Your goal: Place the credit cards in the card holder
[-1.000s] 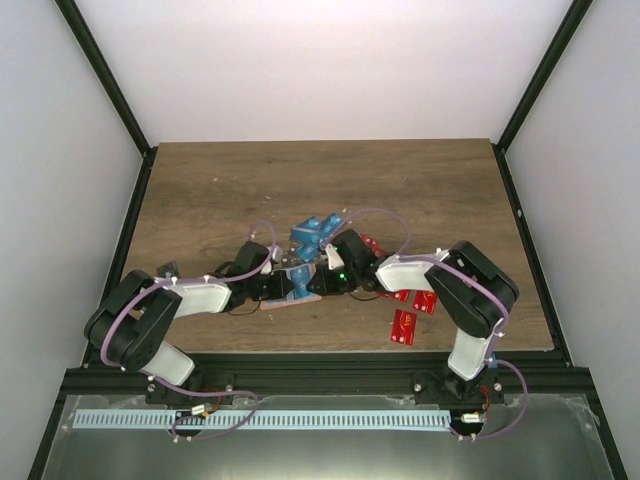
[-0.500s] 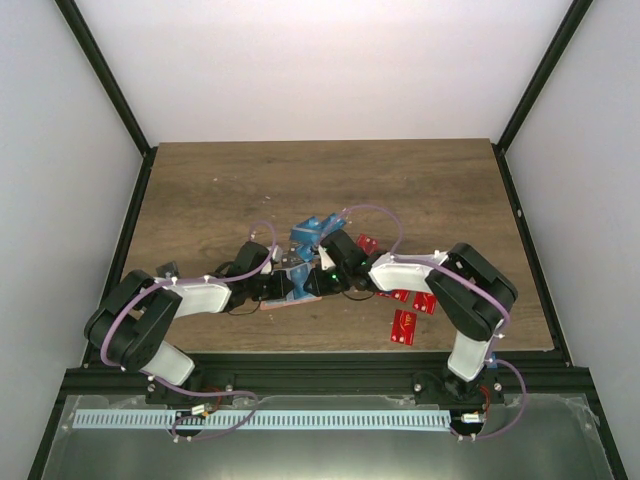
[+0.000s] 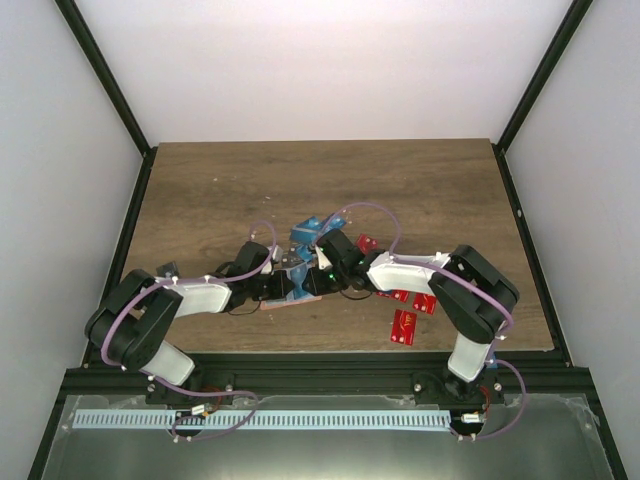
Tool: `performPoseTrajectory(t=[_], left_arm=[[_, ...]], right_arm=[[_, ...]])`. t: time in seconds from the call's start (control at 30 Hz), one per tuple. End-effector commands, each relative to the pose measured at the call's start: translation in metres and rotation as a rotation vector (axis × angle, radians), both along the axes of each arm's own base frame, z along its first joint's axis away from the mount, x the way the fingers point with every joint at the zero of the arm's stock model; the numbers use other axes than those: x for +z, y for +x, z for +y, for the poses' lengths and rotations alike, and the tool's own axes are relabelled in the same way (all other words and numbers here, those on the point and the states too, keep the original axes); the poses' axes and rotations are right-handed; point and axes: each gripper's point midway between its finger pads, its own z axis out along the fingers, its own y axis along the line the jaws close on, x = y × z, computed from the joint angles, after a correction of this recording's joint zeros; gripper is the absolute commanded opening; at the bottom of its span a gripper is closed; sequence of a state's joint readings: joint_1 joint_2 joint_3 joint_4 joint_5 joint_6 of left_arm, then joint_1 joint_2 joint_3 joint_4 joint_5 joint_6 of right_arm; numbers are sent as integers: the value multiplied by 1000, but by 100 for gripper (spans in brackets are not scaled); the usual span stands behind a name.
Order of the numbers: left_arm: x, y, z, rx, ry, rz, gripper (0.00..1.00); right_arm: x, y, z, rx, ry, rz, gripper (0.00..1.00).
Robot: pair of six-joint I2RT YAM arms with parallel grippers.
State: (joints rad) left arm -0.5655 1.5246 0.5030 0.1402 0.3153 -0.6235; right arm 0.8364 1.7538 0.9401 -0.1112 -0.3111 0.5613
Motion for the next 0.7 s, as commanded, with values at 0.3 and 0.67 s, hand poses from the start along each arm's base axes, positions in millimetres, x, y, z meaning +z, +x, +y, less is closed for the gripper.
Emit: performPoseTrajectory(t=[0.3, 0.67], left_arm=[[-19, -19, 21, 24, 113, 77, 5], [24, -19, 34, 75, 110, -13, 41]], right_arm=[[28, 1, 26, 55, 108, -17, 24], [29, -1, 43, 86, 144, 10, 25]])
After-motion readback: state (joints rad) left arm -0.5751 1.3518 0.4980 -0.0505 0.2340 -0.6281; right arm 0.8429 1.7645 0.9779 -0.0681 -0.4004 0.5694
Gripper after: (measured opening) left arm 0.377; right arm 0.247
